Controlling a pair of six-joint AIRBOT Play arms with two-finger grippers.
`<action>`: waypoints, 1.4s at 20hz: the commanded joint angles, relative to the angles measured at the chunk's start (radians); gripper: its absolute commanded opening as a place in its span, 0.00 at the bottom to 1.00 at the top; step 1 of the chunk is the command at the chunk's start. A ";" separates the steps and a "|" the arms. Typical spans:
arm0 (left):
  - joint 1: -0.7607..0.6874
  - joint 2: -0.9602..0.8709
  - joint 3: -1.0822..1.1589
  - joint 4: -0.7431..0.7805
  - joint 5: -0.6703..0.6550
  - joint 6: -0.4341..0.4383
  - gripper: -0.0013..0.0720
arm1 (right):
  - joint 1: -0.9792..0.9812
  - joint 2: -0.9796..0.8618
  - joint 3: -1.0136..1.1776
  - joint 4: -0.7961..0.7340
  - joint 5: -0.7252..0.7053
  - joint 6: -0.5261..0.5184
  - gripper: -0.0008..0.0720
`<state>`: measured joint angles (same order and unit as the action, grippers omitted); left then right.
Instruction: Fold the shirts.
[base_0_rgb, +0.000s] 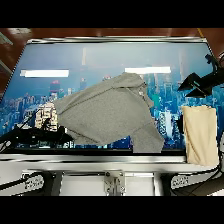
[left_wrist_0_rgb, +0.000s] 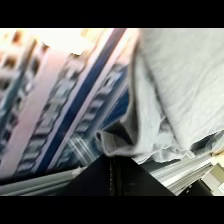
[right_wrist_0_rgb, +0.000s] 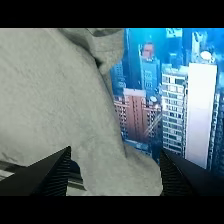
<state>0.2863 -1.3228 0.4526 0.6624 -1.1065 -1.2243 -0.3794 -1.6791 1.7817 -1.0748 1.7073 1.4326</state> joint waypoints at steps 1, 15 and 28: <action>-0.006 0.007 0.024 -0.023 -0.031 0.033 0.07 | 0.001 -0.001 -0.111 -0.031 0.034 -0.018 0.93; -0.006 0.220 0.029 -0.024 -0.050 0.024 0.07 | 0.275 -0.089 -0.547 -0.019 -0.290 -0.159 0.89; 0.047 0.556 1.070 0.167 -0.098 -0.031 0.06 | 0.313 0.550 -0.009 -0.084 -0.472 -0.369 0.09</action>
<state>0.3107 -0.8627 1.1450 0.7280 -1.2369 -1.2362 -0.0673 -1.3426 1.5772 -1.0966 1.3693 1.1339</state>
